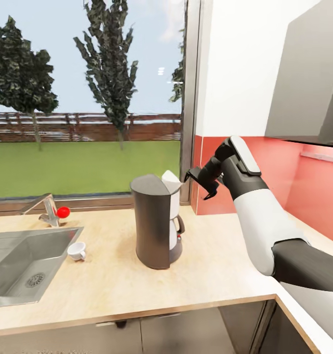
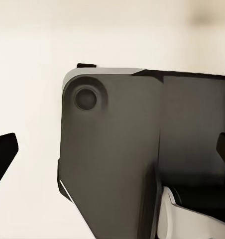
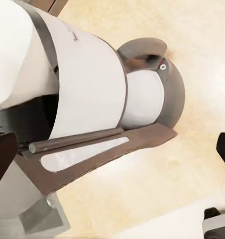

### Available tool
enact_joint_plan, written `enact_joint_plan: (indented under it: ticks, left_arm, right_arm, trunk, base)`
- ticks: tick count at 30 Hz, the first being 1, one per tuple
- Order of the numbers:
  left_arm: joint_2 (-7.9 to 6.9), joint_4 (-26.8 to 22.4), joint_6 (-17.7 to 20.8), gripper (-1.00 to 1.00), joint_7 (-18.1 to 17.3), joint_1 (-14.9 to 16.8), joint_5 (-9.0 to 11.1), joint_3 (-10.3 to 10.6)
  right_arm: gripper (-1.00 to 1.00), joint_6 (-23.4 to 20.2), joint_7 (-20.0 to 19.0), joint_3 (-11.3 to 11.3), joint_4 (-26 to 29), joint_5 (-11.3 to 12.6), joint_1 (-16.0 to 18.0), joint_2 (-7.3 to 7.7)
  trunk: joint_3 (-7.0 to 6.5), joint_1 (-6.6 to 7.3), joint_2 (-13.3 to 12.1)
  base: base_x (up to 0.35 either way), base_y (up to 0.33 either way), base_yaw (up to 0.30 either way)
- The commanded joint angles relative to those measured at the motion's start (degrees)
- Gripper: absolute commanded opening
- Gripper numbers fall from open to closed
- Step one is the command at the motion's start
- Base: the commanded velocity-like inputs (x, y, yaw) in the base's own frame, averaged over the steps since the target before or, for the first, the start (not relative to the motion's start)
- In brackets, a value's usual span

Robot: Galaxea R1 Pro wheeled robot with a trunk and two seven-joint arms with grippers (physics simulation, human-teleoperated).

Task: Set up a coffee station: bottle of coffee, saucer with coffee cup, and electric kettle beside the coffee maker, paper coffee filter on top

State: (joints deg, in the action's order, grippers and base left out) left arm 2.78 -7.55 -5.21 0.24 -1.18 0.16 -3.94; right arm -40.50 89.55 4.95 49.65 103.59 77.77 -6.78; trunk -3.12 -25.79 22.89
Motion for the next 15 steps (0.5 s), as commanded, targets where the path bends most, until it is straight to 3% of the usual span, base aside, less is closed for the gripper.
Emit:
enact_joint_plan:
  ticks: [1,15]
  left_arm:
    - [0.03,-0.10,-0.06,1.00,0.03,-0.05,0.00,-0.37]
    - [0.03,-0.10,-0.06,1.00,0.03,-0.05,0.02,-0.37]
  right_arm:
    - [1.00,-0.61,0.45,0.06,0.01,0.39,0.02,0.02]
    - [1.00,-0.69,0.45,0.07,0.01,0.44,0.01,0.02]
  trunk:
    - [-0.07,0.01,0.03]
    - [-1.18,0.01,0.03]
  base:
    - [-0.317,-0.071,-0.127]
    - [-0.303,-0.134,-0.079]
